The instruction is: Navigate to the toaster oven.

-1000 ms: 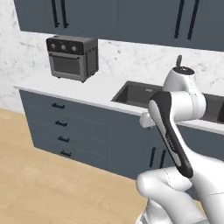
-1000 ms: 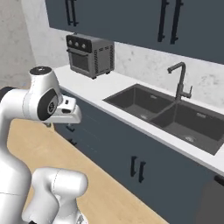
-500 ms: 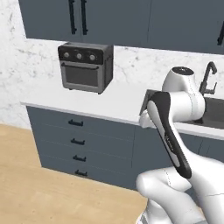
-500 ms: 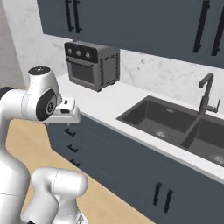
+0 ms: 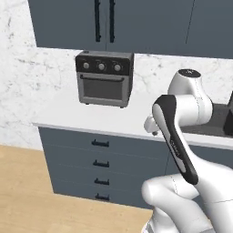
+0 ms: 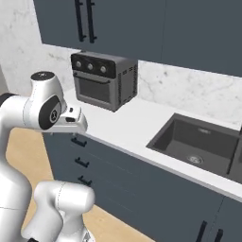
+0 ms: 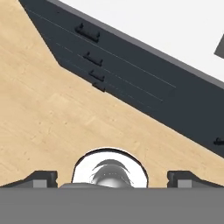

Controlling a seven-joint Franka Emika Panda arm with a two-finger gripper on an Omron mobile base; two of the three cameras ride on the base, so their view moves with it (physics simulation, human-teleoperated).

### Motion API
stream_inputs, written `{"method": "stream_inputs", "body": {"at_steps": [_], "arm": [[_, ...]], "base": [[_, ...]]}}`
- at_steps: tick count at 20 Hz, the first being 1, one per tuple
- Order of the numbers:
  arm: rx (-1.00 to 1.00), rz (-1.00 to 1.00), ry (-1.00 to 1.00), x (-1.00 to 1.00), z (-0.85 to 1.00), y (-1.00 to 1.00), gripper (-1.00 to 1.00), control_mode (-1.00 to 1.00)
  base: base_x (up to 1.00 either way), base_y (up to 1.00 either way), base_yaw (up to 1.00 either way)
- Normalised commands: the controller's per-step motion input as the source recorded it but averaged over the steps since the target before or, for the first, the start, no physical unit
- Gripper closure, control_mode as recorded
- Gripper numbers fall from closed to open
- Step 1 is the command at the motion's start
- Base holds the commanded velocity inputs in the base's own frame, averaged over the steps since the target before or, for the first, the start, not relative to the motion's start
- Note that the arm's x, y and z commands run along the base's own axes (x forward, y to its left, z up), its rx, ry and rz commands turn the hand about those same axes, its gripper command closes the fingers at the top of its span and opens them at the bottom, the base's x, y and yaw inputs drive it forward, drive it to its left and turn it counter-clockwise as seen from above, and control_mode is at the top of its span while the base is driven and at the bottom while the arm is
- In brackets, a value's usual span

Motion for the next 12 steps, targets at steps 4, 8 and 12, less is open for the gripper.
{"method": "stream_inputs", "body": {"at_steps": [4,8,12], "arm": [[0.00,0.00,0.00,0.00,0.00,0.00,-1.00,1.00],[0.00,0.00,0.00,0.00,0.00,0.00,-1.00,1.00],[0.00,0.00,0.00,0.00,0.00,0.00,-1.00,1.00]], "base": [[0.47,0.50,-0.28],[0.37,0.45,-0.32],[0.35,0.45,-0.33]]}}
